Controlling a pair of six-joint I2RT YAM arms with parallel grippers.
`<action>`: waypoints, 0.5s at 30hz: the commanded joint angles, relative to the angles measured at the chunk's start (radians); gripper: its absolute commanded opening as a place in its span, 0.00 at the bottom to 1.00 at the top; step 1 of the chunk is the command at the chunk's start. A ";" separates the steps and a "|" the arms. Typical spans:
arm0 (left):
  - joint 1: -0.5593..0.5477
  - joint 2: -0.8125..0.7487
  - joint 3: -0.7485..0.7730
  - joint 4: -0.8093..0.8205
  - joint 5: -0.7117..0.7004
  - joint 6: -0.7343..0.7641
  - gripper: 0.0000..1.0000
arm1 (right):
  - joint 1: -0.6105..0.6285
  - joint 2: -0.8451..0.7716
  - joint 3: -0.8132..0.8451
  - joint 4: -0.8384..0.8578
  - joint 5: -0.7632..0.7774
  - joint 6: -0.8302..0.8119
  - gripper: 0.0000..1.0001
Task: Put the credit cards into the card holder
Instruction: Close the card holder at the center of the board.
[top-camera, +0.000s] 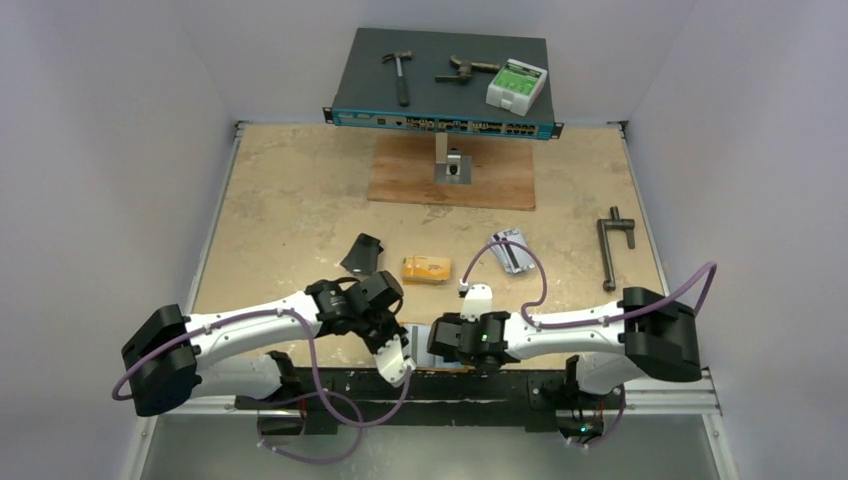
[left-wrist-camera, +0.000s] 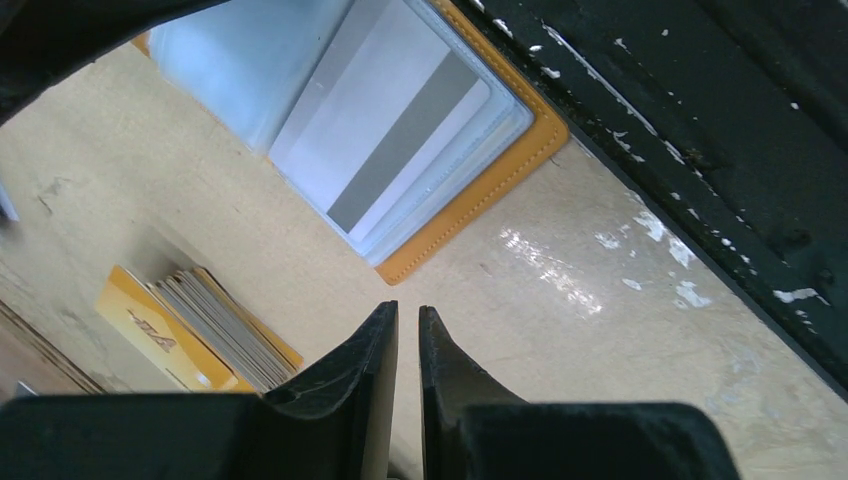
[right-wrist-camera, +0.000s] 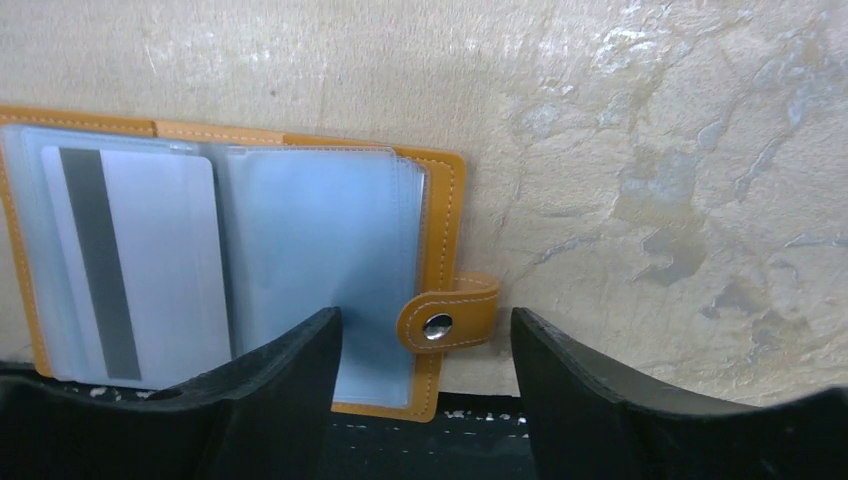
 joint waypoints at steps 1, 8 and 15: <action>0.004 -0.027 0.066 -0.125 -0.017 -0.083 0.13 | 0.004 0.019 0.085 -0.136 0.111 0.068 0.58; 0.042 -0.067 0.020 -0.179 -0.028 -0.137 0.14 | 0.005 0.013 0.111 -0.163 0.132 0.072 0.40; 0.042 -0.083 -0.081 -0.098 -0.041 -0.076 0.14 | 0.003 0.056 0.108 -0.151 0.112 0.066 0.27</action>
